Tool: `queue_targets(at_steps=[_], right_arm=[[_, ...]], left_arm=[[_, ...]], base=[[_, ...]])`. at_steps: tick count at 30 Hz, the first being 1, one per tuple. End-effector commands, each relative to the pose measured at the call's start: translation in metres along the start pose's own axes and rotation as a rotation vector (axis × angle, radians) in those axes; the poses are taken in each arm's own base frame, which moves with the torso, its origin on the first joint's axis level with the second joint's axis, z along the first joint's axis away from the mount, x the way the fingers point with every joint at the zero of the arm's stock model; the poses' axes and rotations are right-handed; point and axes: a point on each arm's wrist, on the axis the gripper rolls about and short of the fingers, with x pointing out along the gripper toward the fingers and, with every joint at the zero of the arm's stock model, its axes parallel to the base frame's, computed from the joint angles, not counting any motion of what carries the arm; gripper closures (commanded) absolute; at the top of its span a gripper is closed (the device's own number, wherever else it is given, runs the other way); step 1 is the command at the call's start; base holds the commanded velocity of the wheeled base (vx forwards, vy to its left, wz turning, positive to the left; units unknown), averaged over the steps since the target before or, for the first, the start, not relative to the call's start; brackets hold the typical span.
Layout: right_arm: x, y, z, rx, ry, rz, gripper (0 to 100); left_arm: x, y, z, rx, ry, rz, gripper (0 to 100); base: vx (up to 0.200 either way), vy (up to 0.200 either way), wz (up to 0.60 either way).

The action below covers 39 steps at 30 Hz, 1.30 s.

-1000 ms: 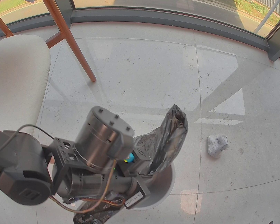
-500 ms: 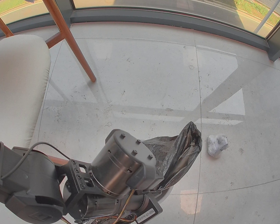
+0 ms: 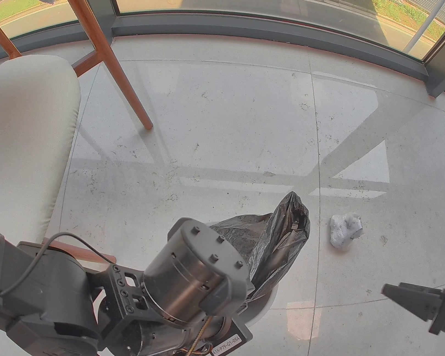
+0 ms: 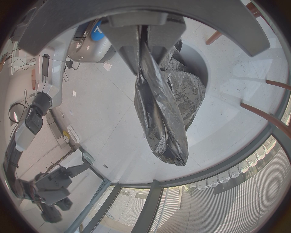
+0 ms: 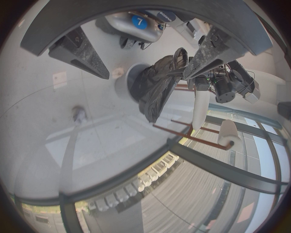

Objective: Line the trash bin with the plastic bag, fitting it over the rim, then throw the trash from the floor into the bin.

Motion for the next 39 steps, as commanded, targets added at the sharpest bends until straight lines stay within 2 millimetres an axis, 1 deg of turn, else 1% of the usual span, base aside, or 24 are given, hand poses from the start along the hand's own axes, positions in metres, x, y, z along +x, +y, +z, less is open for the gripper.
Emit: queue_targets(at_steps=[1, 3, 5, 6, 9, 12, 15, 17, 18, 19, 20, 23, 27, 32, 33, 39], right_arm=[[0.087, 0.009, 0.009, 0.061, 0.276, 0.034, 0], [0.097, 0.013, 0.013, 0.059, 0.286, 0.037, 0], [0.101, 0.015, 0.015, 0.054, 0.290, 0.045, 0], [0.106, 0.019, 0.017, 0.048, 0.291, 0.051, 0], [0.114, 0.021, 0.019, 0.047, 0.300, 0.050, 0], [0.129, 0.017, 0.014, 0.049, 0.340, 0.029, 0], [0.145, 0.012, 0.014, 0.058, 0.358, -0.002, 0], [0.150, 0.010, 0.014, 0.058, 0.360, -0.022, 0], [0.161, 0.007, 0.016, 0.054, 0.350, -0.056, 0], [0.164, 0.007, 0.016, 0.053, 0.345, -0.063, 0], [0.173, 0.007, 0.021, 0.049, 0.314, -0.074, 0], [0.189, 0.008, 0.027, 0.039, 0.263, -0.072, 0], [0.199, 0.010, 0.032, 0.032, 0.237, -0.076, 0], [0.198, 0.011, 0.029, 0.030, 0.252, -0.081, 0], [0.199, 0.010, 0.027, 0.030, 0.256, -0.086, 100], [0.197, 0.011, 0.028, 0.025, 0.251, -0.093, 100]], left_arm=[[-0.003, -0.003, 0.001, 0.007, -0.005, 0.030, 100], [-0.003, -0.003, 0.001, 0.009, -0.007, 0.029, 100], [-0.003, -0.004, 0.001, 0.010, -0.004, 0.026, 100], [-0.003, -0.005, 0.000, 0.012, -0.005, 0.024, 100], [-0.003, -0.006, 0.001, 0.010, -0.005, 0.024, 100], [-0.003, -0.007, 0.001, 0.014, -0.006, 0.021, 100], [-0.003, -0.008, 0.001, 0.015, -0.006, 0.019, 100], [-0.003, -0.008, 0.000, 0.014, -0.005, 0.018, 100], [-0.003, -0.008, 0.000, 0.013, -0.004, 0.018, 100], [-0.003, -0.009, 0.000, 0.014, -0.004, 0.016, 100], [-0.003, -0.009, 0.000, 0.013, -0.004, 0.018, 100], [-0.003, -0.009, 0.000, 0.014, -0.003, 0.017, 100], [-0.003, -0.009, -0.001, 0.014, -0.001, 0.015, 100], [-0.003, -0.010, -0.001, 0.011, -0.001, 0.017, 100], [-0.002, -0.010, 0.000, 0.010, -0.006, 0.017, 100], [0.000, -0.010, 0.003, 0.002, -0.038, 0.020, 100]], base=[[0.000, 0.000, 0.00], [0.000, 0.000, 0.00], [0.000, 0.000, 0.00], [0.000, 0.000, 0.00], [0.000, 0.000, 0.00], [0.000, 0.000, 0.00], [0.000, 0.000, 0.00], [0.000, 0.000, 0.00], [0.000, 0.000, 0.00], [0.000, 0.000, 0.00], [0.000, 0.000, 0.00], [0.000, 0.000, 0.00], [0.000, 0.000, 0.00], [0.000, 0.000, 0.00], [0.000, 0.000, 0.00], [0.000, 0.000, 0.00]])
